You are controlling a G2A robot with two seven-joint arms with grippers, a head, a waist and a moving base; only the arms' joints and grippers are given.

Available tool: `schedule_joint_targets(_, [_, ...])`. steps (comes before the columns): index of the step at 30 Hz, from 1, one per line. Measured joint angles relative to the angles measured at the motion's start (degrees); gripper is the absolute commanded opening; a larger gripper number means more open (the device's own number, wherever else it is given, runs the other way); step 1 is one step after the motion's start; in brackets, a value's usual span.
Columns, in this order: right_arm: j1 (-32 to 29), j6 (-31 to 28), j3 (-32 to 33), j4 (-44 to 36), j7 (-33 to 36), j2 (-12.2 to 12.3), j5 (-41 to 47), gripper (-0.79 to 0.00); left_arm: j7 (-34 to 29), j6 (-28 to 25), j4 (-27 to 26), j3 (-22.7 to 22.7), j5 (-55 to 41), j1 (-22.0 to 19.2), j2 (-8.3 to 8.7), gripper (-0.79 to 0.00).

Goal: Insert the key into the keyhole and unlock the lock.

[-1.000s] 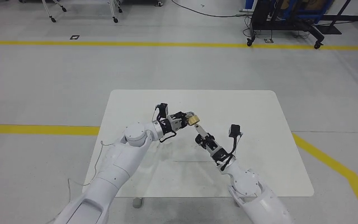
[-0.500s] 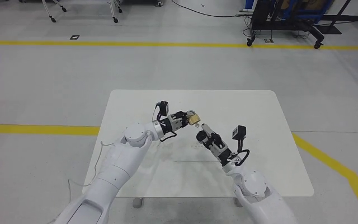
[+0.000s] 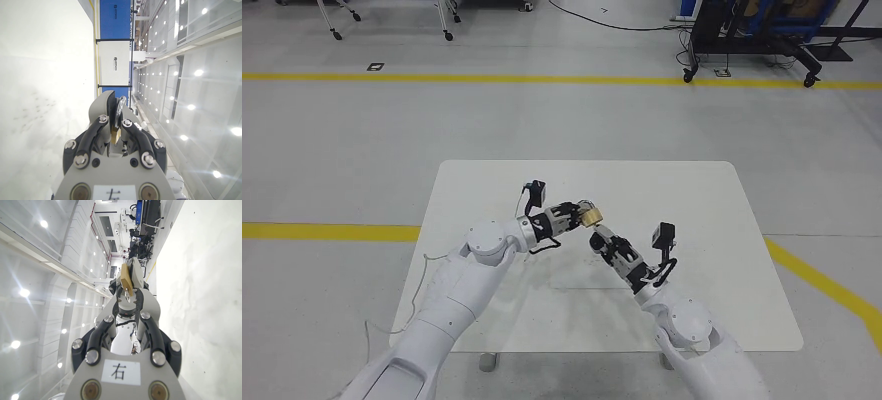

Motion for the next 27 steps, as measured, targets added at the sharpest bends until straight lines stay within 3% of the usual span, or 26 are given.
schedule_joint_targets(1, [0.1,0.1,0.0,0.1,0.0,0.0,0.2,-0.659,-0.1,0.0,0.0,0.0,0.1,0.0,-0.01,-0.785])
schedule_joint_targets(2, [0.2,0.2,0.0,0.2,0.1,-0.1,0.4,-0.785,-0.2,-0.1,0.0,0.0,0.1,0.0,-0.01,-0.785])
schedule_joint_targets(14, [1.0,1.1,-0.6,1.2,1.8,-0.9,9.2,-0.785,-0.3,-2.7,-1.3,0.3,3.5,0.2,0.05,-0.785])
schedule_joint_targets(22, [0.4,-0.3,1.0,2.7,11.0,-1.6,28.9,-0.785,-0.4,-5.7,-2.0,-0.4,3.6,0.8,0.16,-0.785])
schedule_joint_targets(27, [0.5,3.6,2.0,5.0,20.3,-1.9,43.3,-0.785,-0.5,-6.8,-2.5,-0.8,3.5,1.2,0.22,-0.785])
